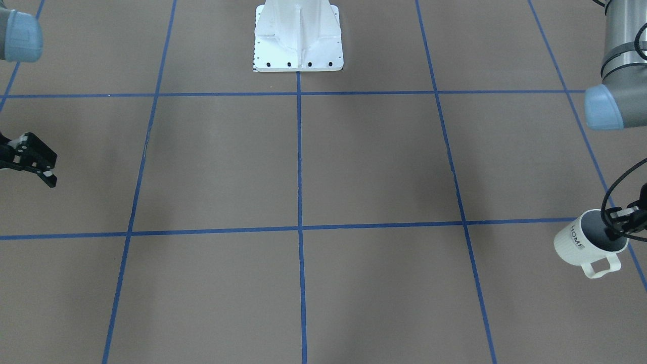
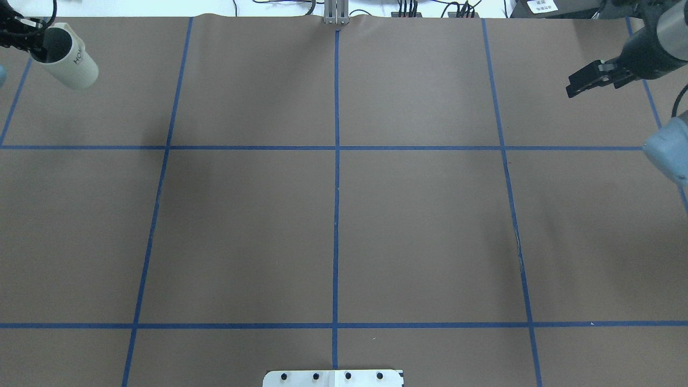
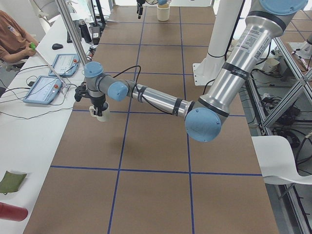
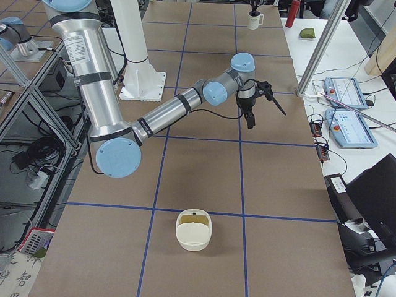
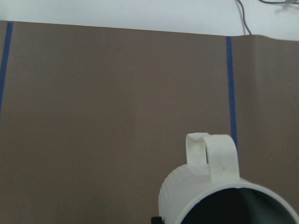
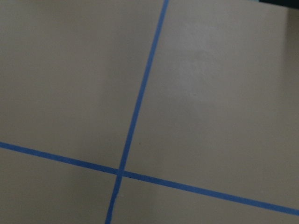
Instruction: Left arm hands cup to right arm to dump lemon
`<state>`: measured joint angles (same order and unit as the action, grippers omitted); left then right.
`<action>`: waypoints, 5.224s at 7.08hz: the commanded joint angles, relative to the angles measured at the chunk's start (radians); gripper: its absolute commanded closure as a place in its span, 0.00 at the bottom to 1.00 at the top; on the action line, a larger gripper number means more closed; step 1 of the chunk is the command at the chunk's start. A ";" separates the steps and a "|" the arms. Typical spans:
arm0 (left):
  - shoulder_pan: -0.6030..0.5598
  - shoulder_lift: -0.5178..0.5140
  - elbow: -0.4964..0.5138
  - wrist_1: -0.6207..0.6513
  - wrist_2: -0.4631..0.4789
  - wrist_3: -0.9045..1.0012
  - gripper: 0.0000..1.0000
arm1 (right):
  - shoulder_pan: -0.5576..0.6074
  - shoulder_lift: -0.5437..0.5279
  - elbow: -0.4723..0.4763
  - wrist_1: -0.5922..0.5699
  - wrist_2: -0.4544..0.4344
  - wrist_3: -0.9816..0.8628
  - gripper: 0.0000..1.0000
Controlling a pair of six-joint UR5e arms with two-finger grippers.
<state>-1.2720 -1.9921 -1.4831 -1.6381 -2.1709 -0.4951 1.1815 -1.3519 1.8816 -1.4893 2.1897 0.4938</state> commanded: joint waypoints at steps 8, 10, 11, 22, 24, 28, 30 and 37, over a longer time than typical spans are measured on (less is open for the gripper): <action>0.172 0.410 -0.223 -0.135 -0.104 -0.220 1.00 | 0.063 -0.282 0.044 0.046 0.053 -0.049 0.00; 0.187 0.417 -0.221 -0.137 -0.104 -0.208 0.41 | 0.063 -0.283 0.045 0.046 0.064 -0.049 0.00; 0.189 0.426 -0.226 -0.176 -0.104 -0.201 0.00 | 0.067 -0.285 0.044 0.035 0.100 -0.049 0.00; -0.135 0.434 -0.187 -0.072 -0.188 0.374 0.00 | 0.406 -0.441 -0.036 -0.103 0.261 -0.506 0.00; -0.183 0.447 -0.189 -0.062 -0.170 0.377 0.00 | 0.406 -0.443 -0.041 -0.101 0.260 -0.506 0.00; -0.271 0.450 -0.183 -0.040 -0.170 0.484 0.00 | 0.406 -0.440 -0.039 -0.100 0.263 -0.503 0.00; -0.270 0.449 -0.181 -0.020 -0.168 0.487 0.00 | 0.406 -0.440 -0.039 -0.101 0.263 -0.503 0.00; -0.271 0.460 -0.184 -0.020 -0.132 0.487 0.00 | 0.406 -0.440 -0.071 -0.097 0.171 -0.508 0.00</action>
<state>-1.5434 -1.5372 -1.6673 -1.6582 -2.3087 -0.0070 1.5877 -1.7931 1.8248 -1.5873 2.3779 -0.0118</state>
